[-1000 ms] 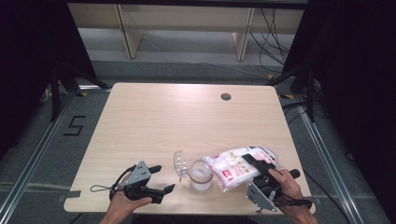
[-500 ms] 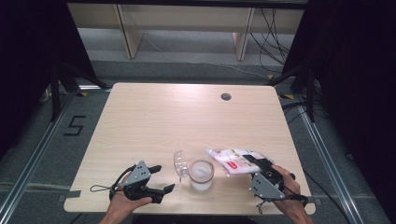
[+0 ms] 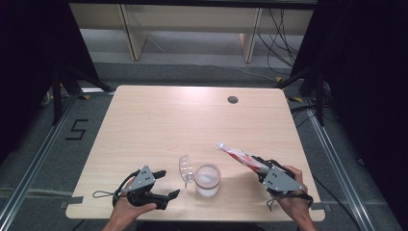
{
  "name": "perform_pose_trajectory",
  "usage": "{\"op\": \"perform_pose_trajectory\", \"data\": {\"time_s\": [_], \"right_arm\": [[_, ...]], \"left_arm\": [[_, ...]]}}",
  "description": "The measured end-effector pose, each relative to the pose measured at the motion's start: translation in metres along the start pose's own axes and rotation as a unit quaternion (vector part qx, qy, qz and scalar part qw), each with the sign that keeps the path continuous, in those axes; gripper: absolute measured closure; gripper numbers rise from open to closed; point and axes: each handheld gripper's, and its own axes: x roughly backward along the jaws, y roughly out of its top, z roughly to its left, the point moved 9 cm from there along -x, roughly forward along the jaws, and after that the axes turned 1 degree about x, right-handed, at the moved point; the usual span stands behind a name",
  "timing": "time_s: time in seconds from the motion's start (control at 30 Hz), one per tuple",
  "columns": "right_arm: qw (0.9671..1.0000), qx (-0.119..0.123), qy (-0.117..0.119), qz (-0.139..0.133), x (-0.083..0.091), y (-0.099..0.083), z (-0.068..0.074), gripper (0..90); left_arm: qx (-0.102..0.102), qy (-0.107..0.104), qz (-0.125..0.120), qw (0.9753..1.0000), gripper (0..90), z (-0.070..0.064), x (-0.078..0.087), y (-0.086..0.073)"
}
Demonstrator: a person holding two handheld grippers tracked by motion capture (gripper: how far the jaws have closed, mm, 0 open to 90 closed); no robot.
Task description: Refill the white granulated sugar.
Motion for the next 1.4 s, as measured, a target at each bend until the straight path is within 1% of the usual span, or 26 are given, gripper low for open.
{"op": "perform_pose_trajectory", "data": {"time_s": [0.13, 0.17, 0.2, 0.3, 0.4, 0.43, 0.53, 0.6, 0.63, 0.7, 0.73, 0.77, 0.83, 0.9, 0.97, 1.0, 1.03, 1.07, 1.1, 1.2, 1.23, 1.27, 1.3, 1.33, 1.37, 1.4], "right_arm": [[0.9996, -0.028, -0.001, -0.011, -0.003, -0.003, -0.003, 75.3], [0.9991, -0.042, -0.002, -0.012, -0.003, -0.004, -0.003, 75.4], [0.9988, -0.047, -0.002, -0.015, -0.004, -0.005, -0.004, 75.4], [0.9967, -0.078, -0.001, -0.019, -0.006, -0.008, -0.007, 75.5], [0.9953, -0.093, -0.007, -0.024, -0.009, -0.011, -0.012, 75.5], [0.9955, -0.091, -0.007, -0.025, -0.011, -0.012, -0.013, 75.5], [0.9940, -0.106, -0.009, -0.026, -0.015, -0.014, -0.015, 75.6], [0.9940, -0.104, -0.009, -0.034, -0.019, -0.014, -0.017, 75.6], [0.9928, -0.116, -0.008, -0.032, -0.020, -0.016, -0.017, 75.6], [0.9925, -0.117, -0.010, -0.033, -0.024, -0.017, -0.019, 75.6], [0.9909, -0.130, -0.013, -0.032, -0.025, -0.018, -0.019, 75.6], [0.9913, -0.125, -0.016, -0.039, -0.027, -0.019, -0.022, 75.6], [0.9887, -0.145, -0.013, -0.035, -0.028, -0.023, -0.022, 75.6], [0.9884, -0.147, -0.014, -0.036, -0.029, -0.026, -0.023, 75.7], [0.9869, -0.156, -0.014, -0.038, -0.030, -0.029, -0.023, 75.7], [0.9854, -0.165, -0.015, -0.039, -0.030, -0.029, -0.022, 75.7], [0.9862, -0.160, -0.014, -0.040, -0.030, -0.029, -0.023, 75.7], [0.9855, -0.163, -0.019, -0.043, -0.030, -0.029, -0.024, 75.7], [0.9845, -0.169, -0.021, -0.042, -0.030, -0.029, -0.023, 75.7], [0.9852, -0.165, -0.025, -0.039, -0.029, -0.031, -0.025, 75.6], [0.9836, -0.175, -0.026, -0.034, -0.028, -0.031, -0.024, 75.6], [0.9834, -0.177, -0.026, -0.029, -0.028, -0.032, -0.024, 75.5], [0.9823, -0.183, -0.031, -0.029, -0.027, -0.033, -0.025, 75.3], [0.9810, -0.191, -0.026, -0.020, -0.025, -0.034, -0.023, 75.3], [0.9816, -0.188, -0.030, -0.018, -0.025, -0.035, -0.025, 75.3], [0.9809, -0.191, -0.031, -0.018, -0.023, -0.035, -0.025, 75.2]], "left_arm": [[0.000, 0.002, 0.001, 1.0000, 16.7, 0.000, 0.000, 0.000], [0.001, 0.002, 0.001, 1.0000, 16.7, 0.000, 0.000, 0.000], [0.001, 0.002, 0.001, 1.0000, 16.7, 0.000, 0.000, 0.000], [0.000, 0.002, 0.002, 1.0000, 16.7, 0.000, 0.000, 0.000], [0.001, 0.002, 0.002, 1.0000, 16.7, 0.000, 0.000, 0.000], [0.002, 0.002, 0.001, 1.0000, 16.7, 0.000, 0.000, 0.000], [0.005, 0.003, -0.001, 1.0000, 16.7, 0.000, 0.000, 0.000], [0.005, 0.003, -0.001, 1.0000, 16.7, 0.000, 0.000, 0.000], [0.001, 0.002, 0.001, 1.0000, 16.7, 0.000, 0.000, 0.000], [0.001, -0.001, -0.001, 1.0000, 16.7, 0.000, 0.000, 0.000], [0.001, 0.000, -0.001, 1.0000, 16.7, 0.000, 0.000, 0.000], [0.001, 0.000, -0.001, 1.0000, 16.7, 0.000, 0.000, 0.000], [0.001, 0.000, 0.000, 1.0000, 16.7, 0.000, 0.000, 0.000], [0.001, -0.002, 0.001, 1.0000, 16.7, 0.000, 0.000, 0.000], [0.000, -0.001, 0.000, 1.0000, 16.7, -0.001, 0.000, 0.000], [0.000, -0.001, 0.000, 1.0000, 16.7, -0.001, 0.000, 0.000], [-0.001, -0.001, 0.000, 1.0000, 16.7, -0.001, 0.000, 0.000], [0.000, -0.001, -0.001, 1.0000, 16.7, -0.001, 0.000, 0.000], [0.000, -0.002, 0.000, 1.0000, 16.7, 0.000, 0.000, 0.000], [0.001, 0.001, 0.001, 1.0000, 16.7, 0.000, 0.001, 0.000], [0.001, 0.000, 0.001, 1.0000, 16.7, 0.000, 0.001, 0.000], [0.001, 0.000, 0.001, 1.0000, 16.7, 0.000, 0.001, 0.000], [0.002, 0.001, 0.001, 1.0000, 16.7, 0.000, 0.001, 0.000], [-0.001, 0.000, 0.001, 1.0000, 16.6, 0.000, 0.001, 0.000], [0.004, -0.001, -0.002, 1.0000, 16.7, -0.001, 0.000, 0.000], [0.003, 0.000, -0.002, 1.0000, 16.7, 0.000, 0.000, 0.000]]}}
